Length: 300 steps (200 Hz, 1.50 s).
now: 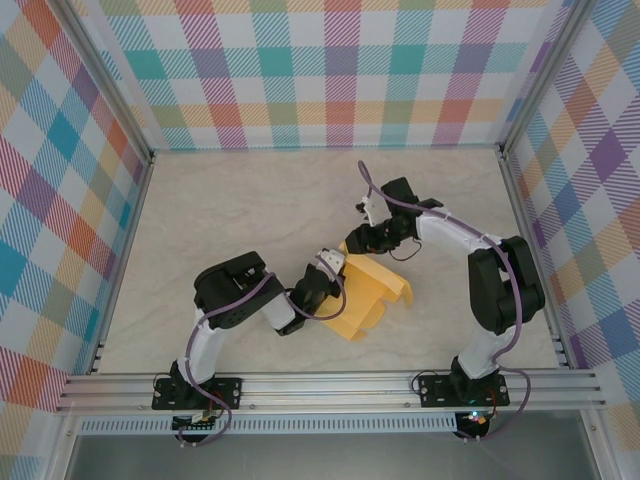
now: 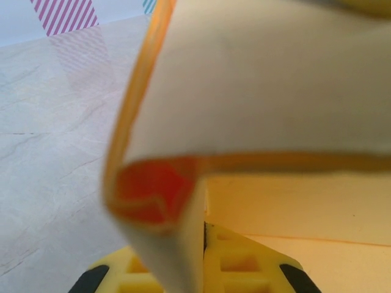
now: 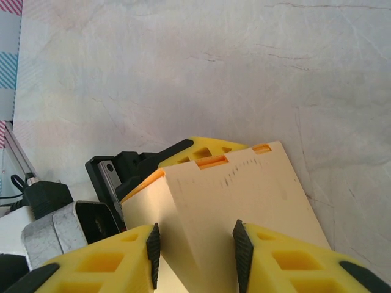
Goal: Fold the paper box
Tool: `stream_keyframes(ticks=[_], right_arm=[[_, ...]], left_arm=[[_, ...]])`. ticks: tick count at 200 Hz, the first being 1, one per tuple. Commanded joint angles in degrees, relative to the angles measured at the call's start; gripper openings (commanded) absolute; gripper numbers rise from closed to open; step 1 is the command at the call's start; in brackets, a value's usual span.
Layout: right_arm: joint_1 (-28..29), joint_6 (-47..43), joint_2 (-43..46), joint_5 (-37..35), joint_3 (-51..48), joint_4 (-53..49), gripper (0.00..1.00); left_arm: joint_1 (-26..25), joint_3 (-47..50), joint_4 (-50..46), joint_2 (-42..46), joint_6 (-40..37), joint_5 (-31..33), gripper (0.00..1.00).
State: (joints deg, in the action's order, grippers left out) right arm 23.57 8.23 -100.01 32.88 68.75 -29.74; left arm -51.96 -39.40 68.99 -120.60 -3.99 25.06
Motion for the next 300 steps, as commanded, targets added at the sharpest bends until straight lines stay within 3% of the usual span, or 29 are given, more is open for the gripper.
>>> stream_keyframes(ticks=[1,59,105,138,161,188,221,246,265,282,300], right_arm=[[1.7,1.6,-1.2,10.8,0.3,-9.6,0.40],[1.7,0.5,-3.9,16.0,3.1,-10.8,0.38],[1.3,2.4,-1.8,11.6,2.9,-9.6,0.43],[-0.4,5.4,1.5,7.2,5.5,-5.9,0.50],[-2.0,7.9,4.0,4.2,6.4,-1.8,0.57],[-5.2,9.5,7.2,4.3,5.8,1.4,0.62],[-11.0,11.0,14.9,-3.1,-0.3,5.7,0.73],[-14.7,7.8,20.2,-8.0,-5.2,8.8,0.73],[-20.0,13.4,23.5,-13.4,-11.2,13.3,0.70],[-23.4,13.3,22.0,-15.7,-12.6,11.4,0.66],[-23.5,8.7,19.2,-16.4,-13.4,10.3,0.64]], left_arm=[[1.2,-3.3,-4.4,2.1,1.9,7.6,0.06],[1.4,-3.9,-6.2,3.0,3.1,8.7,0.10],[1.9,-5.6,-11.2,4.9,5.1,8.5,0.06],[4.3,-6.4,-23.0,8.9,14.7,8.7,0.05],[5.8,-8.1,-31.1,12.4,14.6,6.4,0.05],[8.0,-9.2,-38.2,15.2,14.5,2.7,0.04],[10.1,-9.4,-43.6,17.1,16.3,-1.2,0.04],[11.2,-11.2,-46.6,16.8,16.9,-5.1,0.04],[12.1,-12.1,-47.5,16.9,17.0,-7.4,0.04],[13.2,-13.1,-49.5,17.5,16.9,-9.8,0.04],[14.7,-13.9,-50.7,18.6,16.7,-13.3,0.04]])
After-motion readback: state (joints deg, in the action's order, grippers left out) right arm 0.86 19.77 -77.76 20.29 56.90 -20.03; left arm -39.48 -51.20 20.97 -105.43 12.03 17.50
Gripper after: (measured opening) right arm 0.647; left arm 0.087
